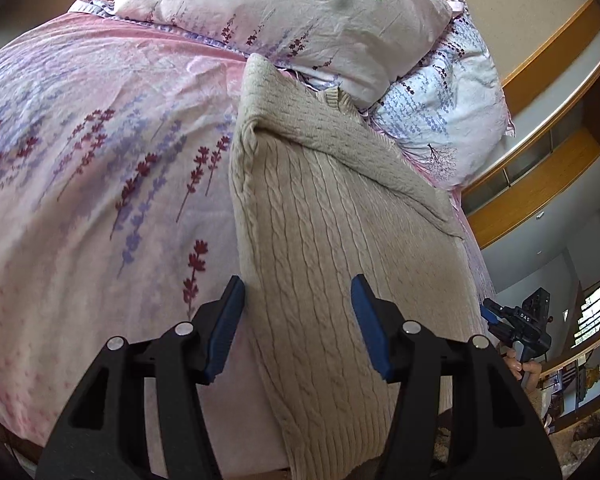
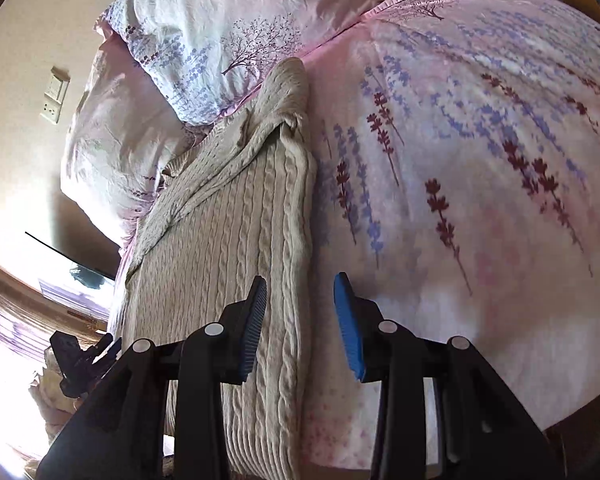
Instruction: Fold small clothes
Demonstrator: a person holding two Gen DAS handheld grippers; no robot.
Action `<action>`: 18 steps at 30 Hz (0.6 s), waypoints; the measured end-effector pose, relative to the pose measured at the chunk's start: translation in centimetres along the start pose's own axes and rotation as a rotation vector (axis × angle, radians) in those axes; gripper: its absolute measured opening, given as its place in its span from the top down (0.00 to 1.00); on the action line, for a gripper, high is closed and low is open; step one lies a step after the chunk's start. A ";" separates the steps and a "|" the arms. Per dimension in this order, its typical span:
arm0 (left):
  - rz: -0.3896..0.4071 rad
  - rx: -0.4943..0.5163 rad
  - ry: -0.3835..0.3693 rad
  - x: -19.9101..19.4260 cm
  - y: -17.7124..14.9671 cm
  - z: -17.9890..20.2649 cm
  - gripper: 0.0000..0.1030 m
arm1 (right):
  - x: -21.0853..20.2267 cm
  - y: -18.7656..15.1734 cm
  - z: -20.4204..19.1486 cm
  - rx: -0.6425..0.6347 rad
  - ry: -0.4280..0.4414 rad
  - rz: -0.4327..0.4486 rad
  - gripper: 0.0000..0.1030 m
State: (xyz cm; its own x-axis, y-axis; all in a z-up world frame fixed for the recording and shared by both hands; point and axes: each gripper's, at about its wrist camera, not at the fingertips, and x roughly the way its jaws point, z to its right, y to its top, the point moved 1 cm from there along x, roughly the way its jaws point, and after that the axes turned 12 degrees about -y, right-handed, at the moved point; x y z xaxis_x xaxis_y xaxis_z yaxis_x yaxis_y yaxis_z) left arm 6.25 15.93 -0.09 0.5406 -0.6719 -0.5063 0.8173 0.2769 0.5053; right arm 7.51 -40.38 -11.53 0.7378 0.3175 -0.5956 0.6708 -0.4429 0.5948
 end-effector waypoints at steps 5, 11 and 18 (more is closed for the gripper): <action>0.017 -0.028 -0.061 -1.1 -2.4 0.3 0.47 | -0.8 -2.5 0.1 0.012 0.100 -0.021 0.64; 0.009 -0.057 -0.129 -2.1 -5.3 1.1 0.52 | -1.5 -5.3 -1.5 -0.065 0.170 -0.068 0.64; -0.015 -0.116 -0.206 -2.3 -7.9 1.3 0.66 | -1.7 -8.0 -2.5 -0.121 0.236 -0.108 0.83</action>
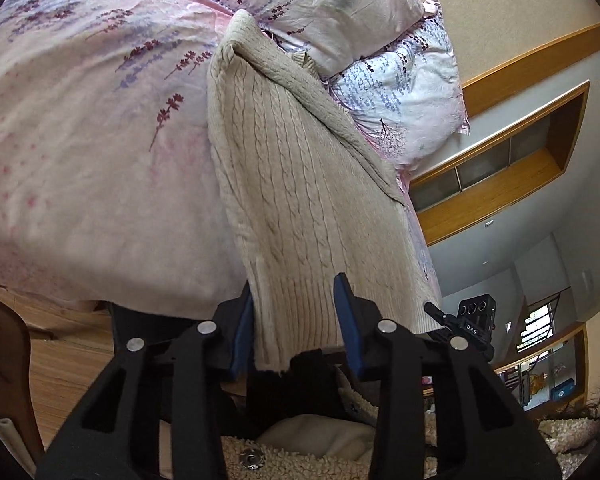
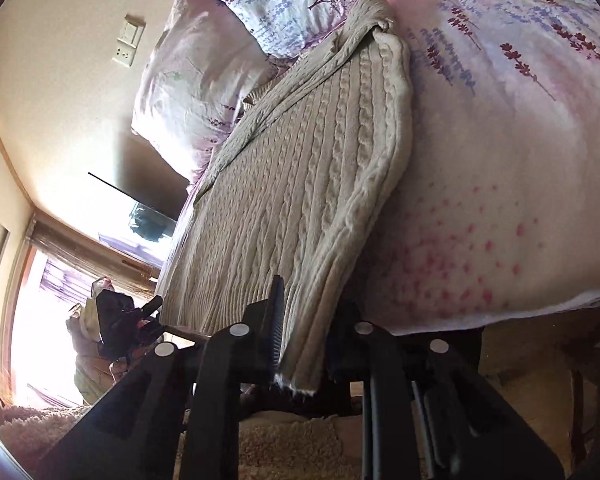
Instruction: Fold small clothes
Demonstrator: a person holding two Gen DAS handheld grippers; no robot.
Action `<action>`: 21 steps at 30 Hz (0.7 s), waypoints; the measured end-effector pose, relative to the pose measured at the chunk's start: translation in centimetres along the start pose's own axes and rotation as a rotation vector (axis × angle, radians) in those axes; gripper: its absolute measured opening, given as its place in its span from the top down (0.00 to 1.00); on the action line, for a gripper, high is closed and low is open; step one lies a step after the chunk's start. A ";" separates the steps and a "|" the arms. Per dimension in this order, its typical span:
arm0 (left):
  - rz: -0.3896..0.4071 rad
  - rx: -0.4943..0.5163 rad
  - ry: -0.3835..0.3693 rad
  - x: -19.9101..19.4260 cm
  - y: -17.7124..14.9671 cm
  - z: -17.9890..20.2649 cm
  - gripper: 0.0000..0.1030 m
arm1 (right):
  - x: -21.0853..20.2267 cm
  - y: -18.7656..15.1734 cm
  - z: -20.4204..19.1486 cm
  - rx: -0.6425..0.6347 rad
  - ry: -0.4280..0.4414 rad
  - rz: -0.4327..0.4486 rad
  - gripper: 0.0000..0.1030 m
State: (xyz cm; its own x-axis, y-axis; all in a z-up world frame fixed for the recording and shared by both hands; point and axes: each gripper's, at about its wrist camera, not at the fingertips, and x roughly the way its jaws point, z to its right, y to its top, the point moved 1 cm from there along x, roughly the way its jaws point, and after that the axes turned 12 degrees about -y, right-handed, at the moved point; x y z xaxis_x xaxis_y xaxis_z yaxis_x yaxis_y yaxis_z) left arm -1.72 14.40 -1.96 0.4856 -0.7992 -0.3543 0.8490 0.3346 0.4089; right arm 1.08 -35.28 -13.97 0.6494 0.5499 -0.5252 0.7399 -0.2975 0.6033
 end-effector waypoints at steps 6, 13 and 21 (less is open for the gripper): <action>-0.030 0.003 0.009 0.9 -0.4 0.2 0.80 | -0.2 -0.2 -0.1 -0.011 0.002 0.021 0.86; -0.013 0.008 0.038 0.9 0.2 0.1 0.93 | -0.9 0.1 -0.9 -0.051 -0.035 0.101 0.92; 0.083 0.117 0.065 -1.0 3.5 2.5 0.94 | -4.2 1.6 -2.8 -0.118 -0.099 0.321 0.92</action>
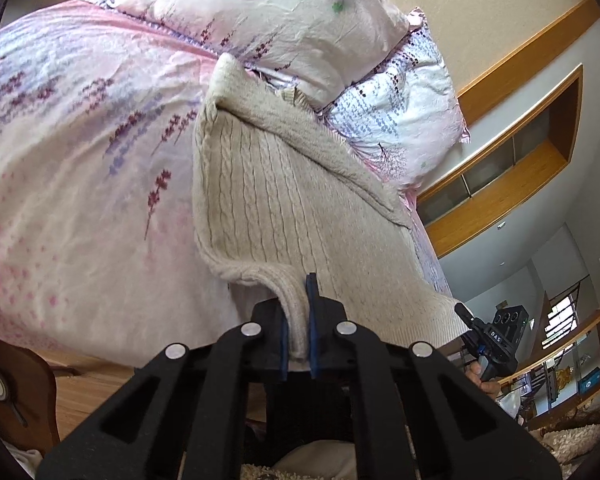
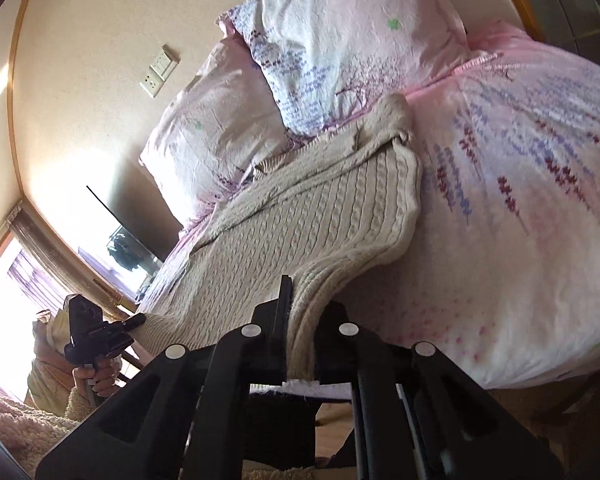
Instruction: Fold small clothes
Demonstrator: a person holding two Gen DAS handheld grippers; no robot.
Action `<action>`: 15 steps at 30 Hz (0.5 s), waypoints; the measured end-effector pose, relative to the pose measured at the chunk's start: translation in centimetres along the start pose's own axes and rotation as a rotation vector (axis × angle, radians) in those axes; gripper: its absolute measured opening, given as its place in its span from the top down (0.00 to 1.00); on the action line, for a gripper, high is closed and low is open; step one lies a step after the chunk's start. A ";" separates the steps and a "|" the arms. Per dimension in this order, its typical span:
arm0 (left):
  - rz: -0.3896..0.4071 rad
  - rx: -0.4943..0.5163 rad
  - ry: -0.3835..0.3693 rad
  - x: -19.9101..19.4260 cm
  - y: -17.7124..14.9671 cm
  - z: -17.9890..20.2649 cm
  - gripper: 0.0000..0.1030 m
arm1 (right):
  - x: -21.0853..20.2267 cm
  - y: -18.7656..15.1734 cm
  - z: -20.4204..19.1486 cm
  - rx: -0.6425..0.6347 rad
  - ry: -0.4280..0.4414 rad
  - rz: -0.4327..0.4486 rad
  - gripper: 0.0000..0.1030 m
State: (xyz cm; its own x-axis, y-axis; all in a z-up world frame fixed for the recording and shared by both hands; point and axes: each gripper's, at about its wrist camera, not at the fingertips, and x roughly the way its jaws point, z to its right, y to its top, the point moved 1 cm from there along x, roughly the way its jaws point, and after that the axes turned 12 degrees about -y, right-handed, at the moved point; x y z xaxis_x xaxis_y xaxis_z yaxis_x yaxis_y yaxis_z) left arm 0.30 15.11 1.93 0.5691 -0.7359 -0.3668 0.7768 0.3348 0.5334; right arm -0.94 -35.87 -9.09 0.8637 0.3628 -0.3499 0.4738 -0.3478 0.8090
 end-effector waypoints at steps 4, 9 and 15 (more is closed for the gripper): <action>0.050 0.043 0.018 -0.7 2.2 0.7 0.94 | -1.1 1.1 -0.9 -0.044 -0.041 0.106 0.92; 0.123 0.073 0.023 -0.9 5.3 1.5 0.94 | -1.6 2.9 -2.9 -0.133 -0.090 0.213 0.93; 0.184 0.128 0.058 -0.4 9.2 2.6 0.94 | -0.9 6.6 -5.6 -0.220 -0.137 0.314 0.93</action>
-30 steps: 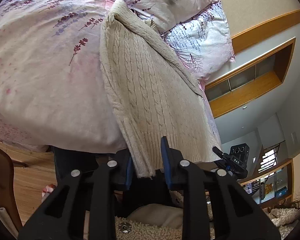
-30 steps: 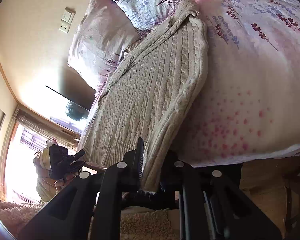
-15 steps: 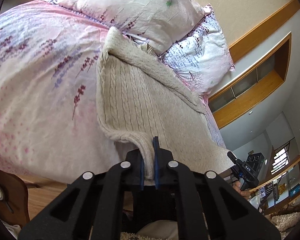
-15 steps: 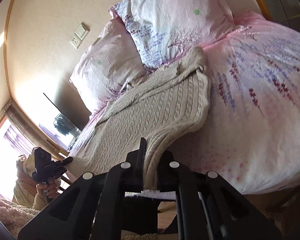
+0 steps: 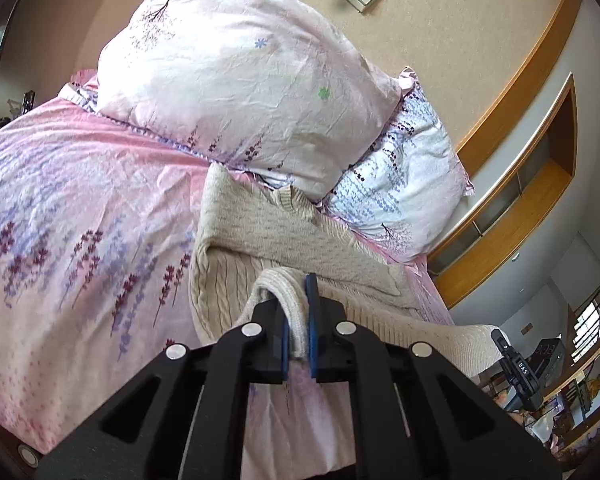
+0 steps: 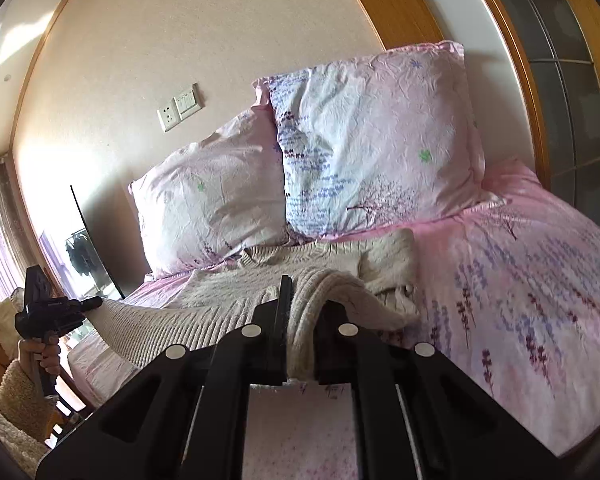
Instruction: Fold small clothes
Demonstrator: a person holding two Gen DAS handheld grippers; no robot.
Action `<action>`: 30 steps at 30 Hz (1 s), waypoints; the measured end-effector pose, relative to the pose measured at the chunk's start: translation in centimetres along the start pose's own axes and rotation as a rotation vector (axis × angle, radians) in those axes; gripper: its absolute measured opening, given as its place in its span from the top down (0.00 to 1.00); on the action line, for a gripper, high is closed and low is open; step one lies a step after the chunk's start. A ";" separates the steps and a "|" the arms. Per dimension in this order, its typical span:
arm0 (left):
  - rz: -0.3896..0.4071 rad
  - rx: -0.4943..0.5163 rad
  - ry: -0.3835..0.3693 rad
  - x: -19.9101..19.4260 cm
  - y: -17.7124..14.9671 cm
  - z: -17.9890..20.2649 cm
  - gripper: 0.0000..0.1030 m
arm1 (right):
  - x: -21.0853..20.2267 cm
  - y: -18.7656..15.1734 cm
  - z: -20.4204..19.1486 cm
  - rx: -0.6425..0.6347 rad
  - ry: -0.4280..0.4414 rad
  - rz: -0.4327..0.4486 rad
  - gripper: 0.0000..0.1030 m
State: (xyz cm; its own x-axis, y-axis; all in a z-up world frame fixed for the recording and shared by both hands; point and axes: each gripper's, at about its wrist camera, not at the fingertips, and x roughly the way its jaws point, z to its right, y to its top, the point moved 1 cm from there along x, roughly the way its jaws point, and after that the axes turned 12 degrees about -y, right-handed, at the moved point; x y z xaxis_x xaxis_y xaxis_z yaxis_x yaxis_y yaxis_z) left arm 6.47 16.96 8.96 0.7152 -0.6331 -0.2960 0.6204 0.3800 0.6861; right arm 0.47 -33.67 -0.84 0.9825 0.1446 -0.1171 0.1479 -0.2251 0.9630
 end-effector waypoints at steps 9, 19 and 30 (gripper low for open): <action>0.036 0.135 0.099 4.6 6.9 1.4 0.94 | 5.3 5.3 -2.0 -0.046 -0.093 0.093 0.93; 0.011 0.141 0.173 12.8 11.2 -1.1 0.94 | 13.6 6.8 -1.4 -0.013 -0.227 0.036 0.93; -0.099 -0.029 0.239 21.7 11.1 -9.1 0.94 | 25.5 4.2 2.4 0.092 -0.351 -0.222 0.93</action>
State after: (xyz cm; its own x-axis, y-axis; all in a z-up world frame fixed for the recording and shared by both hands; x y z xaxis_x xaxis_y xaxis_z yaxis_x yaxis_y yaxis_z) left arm 31.87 13.57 4.12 0.7044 -0.4917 -0.5120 0.6975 0.3457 0.6277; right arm 26.44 -33.22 -0.32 0.9022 -0.1335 -0.4102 0.3543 -0.3131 0.8811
